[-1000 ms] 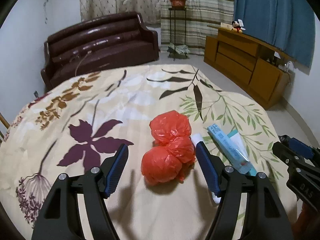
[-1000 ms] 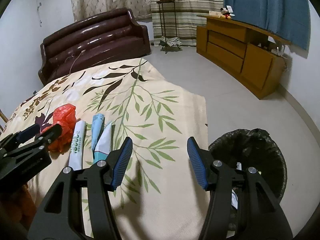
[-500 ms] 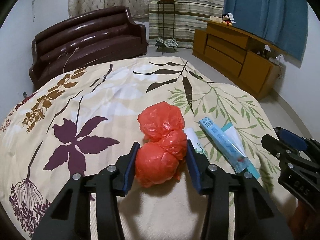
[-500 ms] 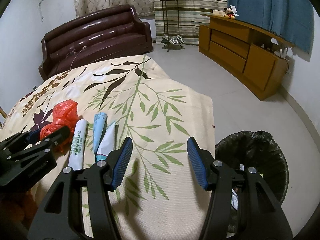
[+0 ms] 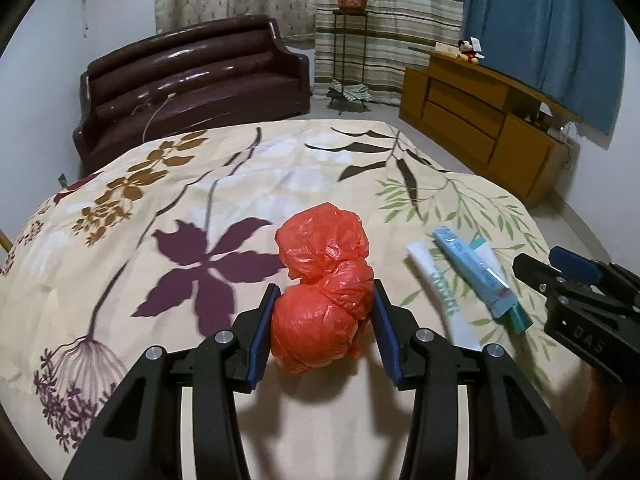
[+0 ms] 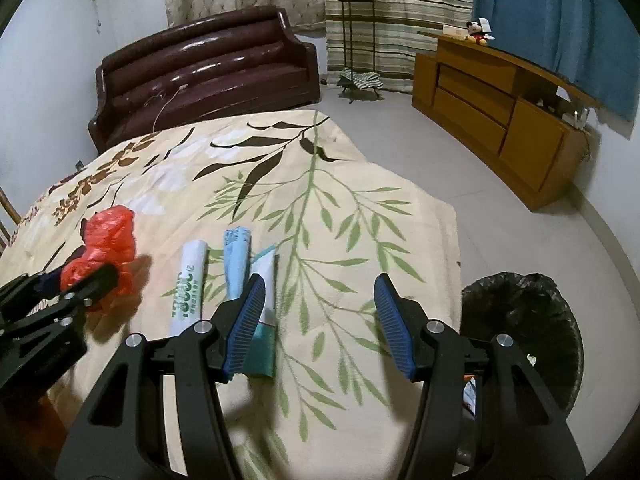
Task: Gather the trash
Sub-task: 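Grasp the red plastic bag bundle with the left gripper while the right grasps the teal tube, then carry the red bag and teal tube over the black bin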
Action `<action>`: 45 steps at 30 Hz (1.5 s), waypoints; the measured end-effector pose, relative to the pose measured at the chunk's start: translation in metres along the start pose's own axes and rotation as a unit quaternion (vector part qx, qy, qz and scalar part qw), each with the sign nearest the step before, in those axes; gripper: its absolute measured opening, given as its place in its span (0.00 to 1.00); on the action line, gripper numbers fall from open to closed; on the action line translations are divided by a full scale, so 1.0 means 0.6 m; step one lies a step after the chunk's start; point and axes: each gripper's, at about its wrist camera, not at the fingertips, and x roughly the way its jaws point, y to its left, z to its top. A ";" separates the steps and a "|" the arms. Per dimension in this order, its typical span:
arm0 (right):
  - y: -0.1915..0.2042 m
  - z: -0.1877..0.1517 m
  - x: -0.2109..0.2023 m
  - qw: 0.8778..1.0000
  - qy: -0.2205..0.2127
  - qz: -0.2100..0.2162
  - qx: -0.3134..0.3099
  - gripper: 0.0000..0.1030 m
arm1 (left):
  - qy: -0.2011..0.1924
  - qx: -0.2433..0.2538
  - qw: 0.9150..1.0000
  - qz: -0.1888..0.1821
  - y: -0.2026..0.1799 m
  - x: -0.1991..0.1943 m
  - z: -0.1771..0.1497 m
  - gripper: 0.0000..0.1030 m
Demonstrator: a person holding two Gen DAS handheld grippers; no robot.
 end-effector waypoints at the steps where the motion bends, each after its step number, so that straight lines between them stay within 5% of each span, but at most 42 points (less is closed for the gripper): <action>1: 0.004 0.000 0.003 1.000 0.003 0.000 -0.002 0.54 | 0.000 -0.001 1.000 0.001 0.005 -0.002 -0.002 0.44; 15: 0.056 -0.007 0.029 0.999 0.037 -0.006 -0.035 0.53 | 0.003 -0.025 1.000 0.001 0.056 -0.016 -0.022 0.44; 25: 0.069 -0.013 0.030 0.998 0.043 -0.010 -0.048 0.16 | 0.007 -0.033 0.999 -0.005 0.063 -0.018 -0.035 0.44; 45: 0.009 -0.036 -0.030 1.000 0.014 -0.006 -0.015 0.15 | -0.008 -0.022 1.000 -0.020 -0.009 -0.055 -0.047 0.44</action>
